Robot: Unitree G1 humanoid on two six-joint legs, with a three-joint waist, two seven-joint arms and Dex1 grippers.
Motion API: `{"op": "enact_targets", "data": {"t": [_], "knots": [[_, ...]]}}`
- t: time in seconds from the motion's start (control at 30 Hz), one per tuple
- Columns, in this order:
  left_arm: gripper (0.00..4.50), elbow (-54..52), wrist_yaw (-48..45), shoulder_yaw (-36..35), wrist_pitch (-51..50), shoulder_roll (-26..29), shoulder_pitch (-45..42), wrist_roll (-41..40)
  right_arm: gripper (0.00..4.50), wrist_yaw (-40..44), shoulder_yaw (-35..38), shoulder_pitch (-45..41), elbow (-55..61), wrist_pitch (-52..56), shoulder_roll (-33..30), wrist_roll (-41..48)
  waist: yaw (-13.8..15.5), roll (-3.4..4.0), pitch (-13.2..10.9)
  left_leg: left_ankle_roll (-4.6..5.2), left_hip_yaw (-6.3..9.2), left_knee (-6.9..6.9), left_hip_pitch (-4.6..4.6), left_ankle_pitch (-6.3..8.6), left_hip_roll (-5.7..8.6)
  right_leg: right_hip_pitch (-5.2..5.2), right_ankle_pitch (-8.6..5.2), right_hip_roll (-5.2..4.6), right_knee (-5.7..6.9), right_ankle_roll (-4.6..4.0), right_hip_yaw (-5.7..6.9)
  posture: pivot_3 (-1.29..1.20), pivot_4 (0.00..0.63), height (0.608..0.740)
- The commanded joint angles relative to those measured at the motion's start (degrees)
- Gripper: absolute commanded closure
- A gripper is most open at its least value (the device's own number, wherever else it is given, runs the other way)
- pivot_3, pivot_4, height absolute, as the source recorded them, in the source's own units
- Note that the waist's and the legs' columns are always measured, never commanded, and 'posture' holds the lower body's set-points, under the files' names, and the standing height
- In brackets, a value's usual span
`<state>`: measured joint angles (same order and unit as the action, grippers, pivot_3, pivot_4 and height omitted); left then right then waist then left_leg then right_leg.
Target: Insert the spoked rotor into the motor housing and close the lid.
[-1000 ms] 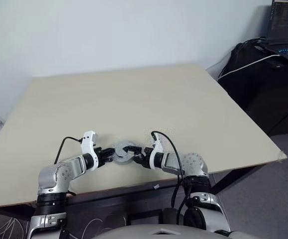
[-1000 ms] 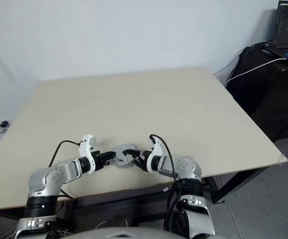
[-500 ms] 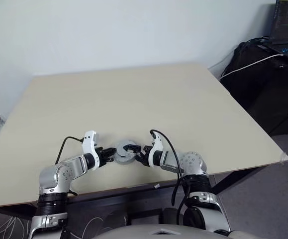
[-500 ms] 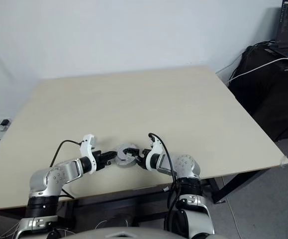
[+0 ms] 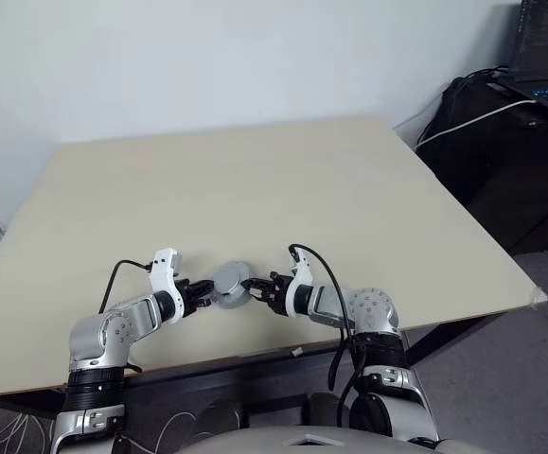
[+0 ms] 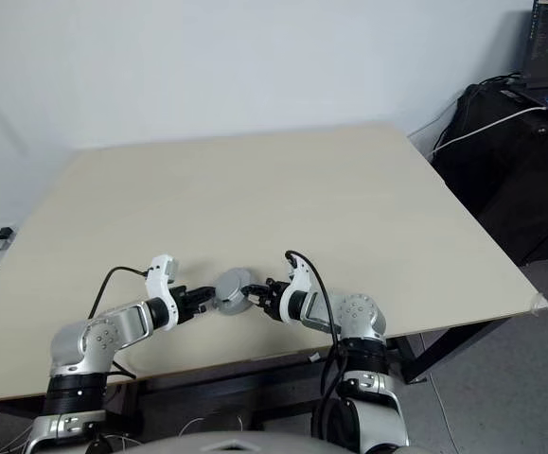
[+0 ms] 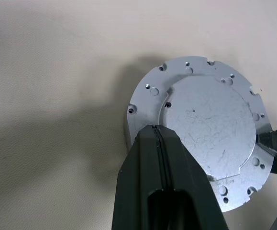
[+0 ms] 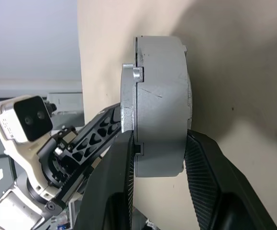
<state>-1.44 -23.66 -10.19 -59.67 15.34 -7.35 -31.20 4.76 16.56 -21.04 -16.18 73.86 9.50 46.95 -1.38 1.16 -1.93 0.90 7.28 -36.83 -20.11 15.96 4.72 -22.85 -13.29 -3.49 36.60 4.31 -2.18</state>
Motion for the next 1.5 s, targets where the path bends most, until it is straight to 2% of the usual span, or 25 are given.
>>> {"op": "enact_targets", "data": {"t": [0.03, 0.23, 0.57, 0.87, 0.93, 1.0, 1.1, 1.43, 1.5], "knots": [[4.5, 0.61, -0.55, 2.4, -0.56, -1.39, -0.08, -0.39, 3.29, 1.87, -2.8, -0.42, 3.07, 2.6, 5.58, 2.92, 0.0, 0.0, 0.0, 0.0, 0.0, 0.0, 0.0, 0.0, 0.0, 0.0, 0.0, 0.0, 0.0, 0.0, 0.0, 0.0, 0.0, 0.74], [4.5, 0.66, -0.64, 2.5, -0.62, -1.33, -0.23, -0.3, 3.29, 3.2, -4.58, -0.06, 3.02, 3.45, 5.43, 1.69, -0.04, 0.0, 0.0, -0.01, 0.0, 0.0, 0.01, -0.01, -0.01, 0.0, 0.0, 0.01, 0.01, 0.0, 0.01, 0.0, 0.0, 0.74], [4.5, -0.38, -0.44, 1.78, -0.16, -1.98, 0.12, -0.71, 3.29, 3.84, -3.47, -0.51, 2.76, 2.05, 5.57, 0.64, -0.09, 0.0, -0.01, -0.02, 0.0, -0.01, 0.02, -0.01, -0.01, 0.0, 0.0, 0.01, 0.03, 0.01, 0.02, 0.0, 0.0, 0.74], [4.5, -7.76, 1.04, -2.88, 5.54, -6.92, 3.53, -3.31, 3.29, 2.93, -0.75, -0.05, 2.21, 0.23, 5.1, 1.05, -0.14, -0.17, -0.16, -0.03, 0.0, -0.04, -0.29, -0.02, -0.02, -0.33, 0.02, 0.0, 0.02, -0.01, 0.0, 0.0, 0.0, 0.74], [4.5, -10.71, 1.38, -4.29, 6.83, -8.78, 5.15, -5.11, 3.29, 2.79, -0.45, 0.12, 2.18, -0.02, 5.02, 1.17, -0.16, -0.19, -0.17, 0.07, -0.02, -0.11, -0.64, -0.12, -0.02, -0.71, 0.27, -0.01, 0.1, -0.39, -0.05, 0.0, 0.0, 0.74], [4.5, -12.7, 1.57, -5.73, 7.66, -10.37, 6.19, -6.82, 3.29, 2.74, -0.34, 0.19, 2.1, -0.23, 4.92, 1.28, -0.13, -0.24, -0.21, 0.12, -0.05, -0.1, -0.71, -0.15, -0.06, -0.78, 0.28, -0.02, 0.09, -0.43, -0.1, 0.0, 0.0, 0.74], [3.9, -15.64, 3.1, -9.04, 8.94, -13.38, 8.4, -10.85, 3.29, 2.56, -0.2, 0.36, 1.97, -0.64, 4.8, 1.52, -0.13, -0.29, -0.24, 0.12, -0.04, -0.12, -0.79, -0.11, -0.09, -0.79, 0.28, -0.05, 0.02, -0.43, -0.08, 0.0, 0.0, 0.74], [0.58, -21.97, 5.64, -12.31, 11.71, -18.59, 20.12, -22.31, 3.29, 2.47, 0.34, 0.16, 1.65, -1.5, 4.77, 2.52, -0.48, -0.37, -0.3, 0.19, -0.2, -0.13, -0.82, -0.06, -0.26, -0.73, 0.23, 0.03, 0.0, -0.57, -0.1, 0.0, 0.0, 0.74], [0.04, -22.42, 5.49, -12.36, 11.59, -20.2, 23.54, -25.9, 3.29, 2.5, 0.97, -0.12, 1.81, -1.94, 4.82, 3.16, -0.58, -0.38, -0.32, 0.21, -0.21, -0.16, -0.82, -0.05, -0.27, -0.73, 0.23, 0.03, -0.06, -0.53, -0.06, 0.0, 0.0, 0.74]]}}
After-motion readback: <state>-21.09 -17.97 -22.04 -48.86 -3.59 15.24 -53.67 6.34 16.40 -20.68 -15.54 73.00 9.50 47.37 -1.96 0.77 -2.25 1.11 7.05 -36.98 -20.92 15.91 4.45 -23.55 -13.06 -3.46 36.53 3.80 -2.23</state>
